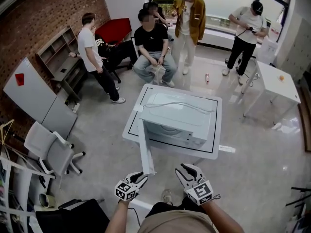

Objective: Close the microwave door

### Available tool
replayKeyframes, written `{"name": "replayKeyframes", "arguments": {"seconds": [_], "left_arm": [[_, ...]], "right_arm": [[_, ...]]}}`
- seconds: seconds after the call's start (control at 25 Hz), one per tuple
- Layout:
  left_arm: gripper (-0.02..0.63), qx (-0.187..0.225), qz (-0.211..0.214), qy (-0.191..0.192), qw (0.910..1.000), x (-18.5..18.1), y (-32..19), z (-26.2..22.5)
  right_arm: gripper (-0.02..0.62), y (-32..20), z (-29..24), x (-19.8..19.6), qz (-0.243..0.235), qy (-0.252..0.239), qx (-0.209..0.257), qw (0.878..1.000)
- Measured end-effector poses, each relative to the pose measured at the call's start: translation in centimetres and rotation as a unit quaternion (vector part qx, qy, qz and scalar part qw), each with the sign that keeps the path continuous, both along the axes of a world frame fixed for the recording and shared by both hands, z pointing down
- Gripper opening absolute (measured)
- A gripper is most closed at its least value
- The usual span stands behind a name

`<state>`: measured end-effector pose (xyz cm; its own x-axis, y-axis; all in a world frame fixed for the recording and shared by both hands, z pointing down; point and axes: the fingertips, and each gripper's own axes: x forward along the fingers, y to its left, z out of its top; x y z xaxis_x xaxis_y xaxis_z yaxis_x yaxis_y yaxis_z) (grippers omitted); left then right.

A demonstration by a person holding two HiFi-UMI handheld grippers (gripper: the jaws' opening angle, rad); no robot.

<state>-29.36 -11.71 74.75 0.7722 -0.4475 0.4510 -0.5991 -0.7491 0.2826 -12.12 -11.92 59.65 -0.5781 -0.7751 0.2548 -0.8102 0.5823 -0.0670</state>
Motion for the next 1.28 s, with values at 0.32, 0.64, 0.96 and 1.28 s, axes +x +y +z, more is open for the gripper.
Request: {"name": "replayKeyframes", "arguments": {"seconds": [0.32,0.64,0.96,1.28], "left_arm": [[0.123,-0.001,0.02,-0.022,0.9996,3.2,-1.3,-0.4],[0.123,-0.006,0.027,-0.022,0.9994,6.5,-2.2,-0.3],[0.123,-0.011,0.032,-0.031,0.999,9.8,-3.1,-0.2],[0.123,-0.025,0.034,-0.021,0.9989,12.7,-4.3,-0.2]], "right_arm": [[0.124,-0.5,-0.3,3.1,0.009,-0.005,-0.004,1.0],[0.124,-1.4,-0.2,6.6,0.015,-0.006,-0.004,1.0],[0.124,-1.9,0.0,9.6,0.019,-0.016,-0.008,1.0],[0.123,-2.1,0.0,13.1,0.036,-0.021,-0.005,0.999]]}}
